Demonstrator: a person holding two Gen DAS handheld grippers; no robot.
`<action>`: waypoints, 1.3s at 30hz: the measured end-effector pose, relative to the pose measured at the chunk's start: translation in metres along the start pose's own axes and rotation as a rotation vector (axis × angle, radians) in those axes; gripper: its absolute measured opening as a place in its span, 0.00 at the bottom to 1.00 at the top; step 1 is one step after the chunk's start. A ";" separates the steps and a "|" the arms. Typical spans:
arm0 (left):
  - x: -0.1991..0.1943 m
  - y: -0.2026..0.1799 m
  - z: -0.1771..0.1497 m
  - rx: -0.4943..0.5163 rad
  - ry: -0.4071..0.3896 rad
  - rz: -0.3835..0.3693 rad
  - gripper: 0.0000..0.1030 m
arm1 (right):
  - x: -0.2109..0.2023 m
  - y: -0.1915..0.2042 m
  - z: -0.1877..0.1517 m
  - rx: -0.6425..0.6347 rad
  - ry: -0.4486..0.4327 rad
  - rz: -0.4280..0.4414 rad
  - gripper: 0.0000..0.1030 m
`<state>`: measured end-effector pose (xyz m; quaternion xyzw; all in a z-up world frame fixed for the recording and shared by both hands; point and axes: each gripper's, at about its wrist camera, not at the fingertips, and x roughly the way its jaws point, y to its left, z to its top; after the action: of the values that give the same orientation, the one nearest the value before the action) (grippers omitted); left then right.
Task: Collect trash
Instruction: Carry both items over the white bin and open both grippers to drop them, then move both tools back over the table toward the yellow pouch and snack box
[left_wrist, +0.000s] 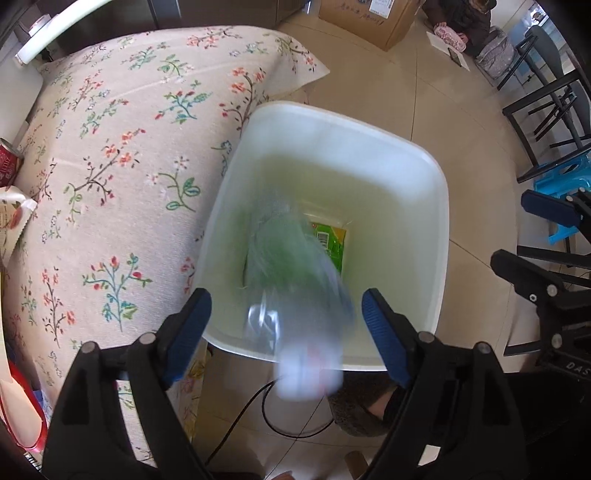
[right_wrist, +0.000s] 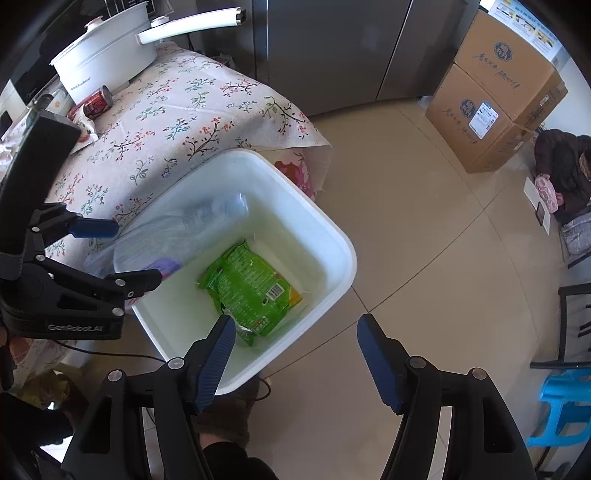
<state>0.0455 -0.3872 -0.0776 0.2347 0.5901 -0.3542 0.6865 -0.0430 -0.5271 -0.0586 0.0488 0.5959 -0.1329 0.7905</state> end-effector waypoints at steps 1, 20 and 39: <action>-0.003 0.003 -0.002 -0.006 -0.004 -0.002 0.81 | 0.000 0.000 0.000 0.000 0.000 0.000 0.68; -0.108 0.138 -0.111 -0.288 -0.253 0.078 0.95 | -0.035 0.094 0.026 -0.200 -0.136 0.007 0.79; -0.155 0.293 -0.243 -0.668 -0.374 0.399 0.99 | -0.052 0.235 0.069 -0.263 -0.301 0.116 0.83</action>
<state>0.1039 0.0125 -0.0013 0.0412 0.4808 -0.0404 0.8750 0.0706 -0.3098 -0.0080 -0.0410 0.4794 -0.0141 0.8765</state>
